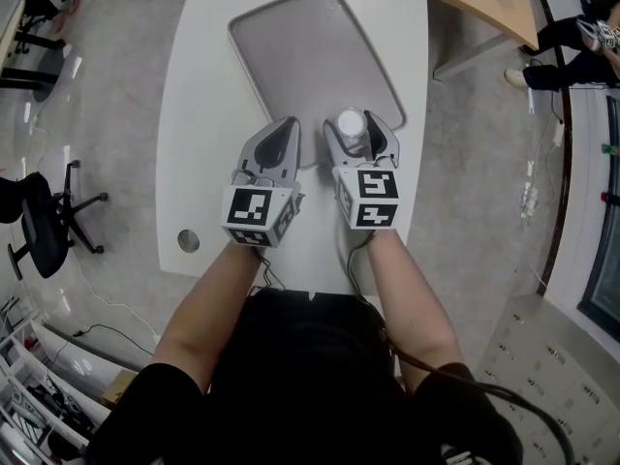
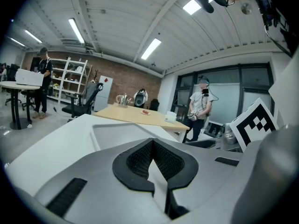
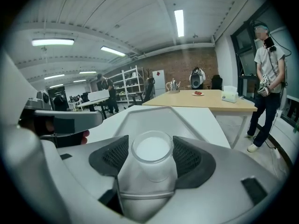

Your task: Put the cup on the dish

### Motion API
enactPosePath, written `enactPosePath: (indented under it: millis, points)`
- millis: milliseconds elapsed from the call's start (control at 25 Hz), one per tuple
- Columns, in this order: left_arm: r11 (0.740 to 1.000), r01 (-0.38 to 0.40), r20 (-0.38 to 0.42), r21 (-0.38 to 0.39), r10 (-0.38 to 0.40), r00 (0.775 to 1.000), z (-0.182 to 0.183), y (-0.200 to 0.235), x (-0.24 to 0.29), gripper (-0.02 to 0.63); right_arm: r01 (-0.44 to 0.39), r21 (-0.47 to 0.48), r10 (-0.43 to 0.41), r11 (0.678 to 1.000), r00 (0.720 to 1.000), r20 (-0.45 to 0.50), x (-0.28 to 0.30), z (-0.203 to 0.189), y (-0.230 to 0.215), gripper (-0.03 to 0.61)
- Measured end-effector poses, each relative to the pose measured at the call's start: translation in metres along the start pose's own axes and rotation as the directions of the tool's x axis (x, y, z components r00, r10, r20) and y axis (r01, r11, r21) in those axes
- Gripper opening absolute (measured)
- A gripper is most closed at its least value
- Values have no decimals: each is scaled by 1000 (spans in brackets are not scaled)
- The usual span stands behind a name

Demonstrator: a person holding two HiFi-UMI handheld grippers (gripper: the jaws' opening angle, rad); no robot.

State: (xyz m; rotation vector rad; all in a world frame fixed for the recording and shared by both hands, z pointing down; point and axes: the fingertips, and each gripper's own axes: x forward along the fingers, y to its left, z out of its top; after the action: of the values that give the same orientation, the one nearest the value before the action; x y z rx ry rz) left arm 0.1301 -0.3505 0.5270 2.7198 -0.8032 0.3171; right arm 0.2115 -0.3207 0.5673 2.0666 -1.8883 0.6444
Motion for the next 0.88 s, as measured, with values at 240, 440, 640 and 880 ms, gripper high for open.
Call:
enactPosePath:
  millis: [240,440,640,880]
  points:
    - [999,-23,38,21,23,999,28,-12,-24,5,2,-41,2,999,996,84,-30,33,4,250]
    - [998,-46,89,43,42,995,62,-25,-63,5,-17,-48,26,999,982,187,-76,76,26,249]
    - [996,-80,142,33,75,987,89,-44,-112,5,-90,-72,107,993,956,273,-135,104,61,246]
    - [993,-115,205,37,105,973,120,-66,-166,5,-96,-102,126,990,930,344,-195,127,88,82]
